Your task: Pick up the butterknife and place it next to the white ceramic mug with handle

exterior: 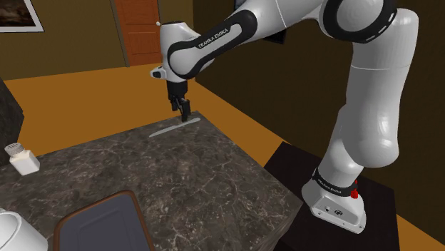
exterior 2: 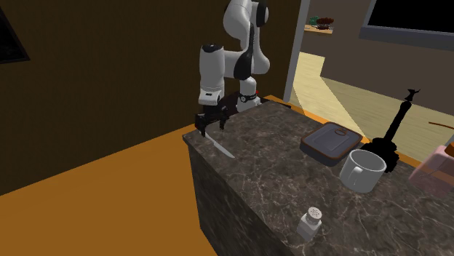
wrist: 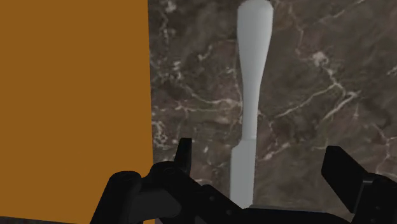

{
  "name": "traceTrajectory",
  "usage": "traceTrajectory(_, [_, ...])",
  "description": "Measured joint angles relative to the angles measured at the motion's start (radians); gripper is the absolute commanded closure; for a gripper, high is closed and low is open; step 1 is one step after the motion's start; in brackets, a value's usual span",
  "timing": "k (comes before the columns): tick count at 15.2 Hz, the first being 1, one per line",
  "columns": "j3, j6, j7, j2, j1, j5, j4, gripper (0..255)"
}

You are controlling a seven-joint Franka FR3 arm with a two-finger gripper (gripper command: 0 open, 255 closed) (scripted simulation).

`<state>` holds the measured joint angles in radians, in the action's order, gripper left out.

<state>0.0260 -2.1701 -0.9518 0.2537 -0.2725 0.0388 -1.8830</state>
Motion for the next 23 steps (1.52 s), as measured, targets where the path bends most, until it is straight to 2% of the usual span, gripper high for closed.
traceTrajectory(6, [0.002, -0.069, -0.005, 0.044, -0.002, 0.005, -0.028, 0])
traceTrajectory(13, [0.001, -0.083, -0.006, 0.054, -0.001, 0.005, -0.031, 0])
traceTrajectory(14, [0.001, -0.083, -0.006, 0.054, -0.001, 0.005, -0.031, 255])
traceTrajectory(23, [0.002, -0.081, -0.006, 0.052, -0.002, 0.005, -0.03, 255])
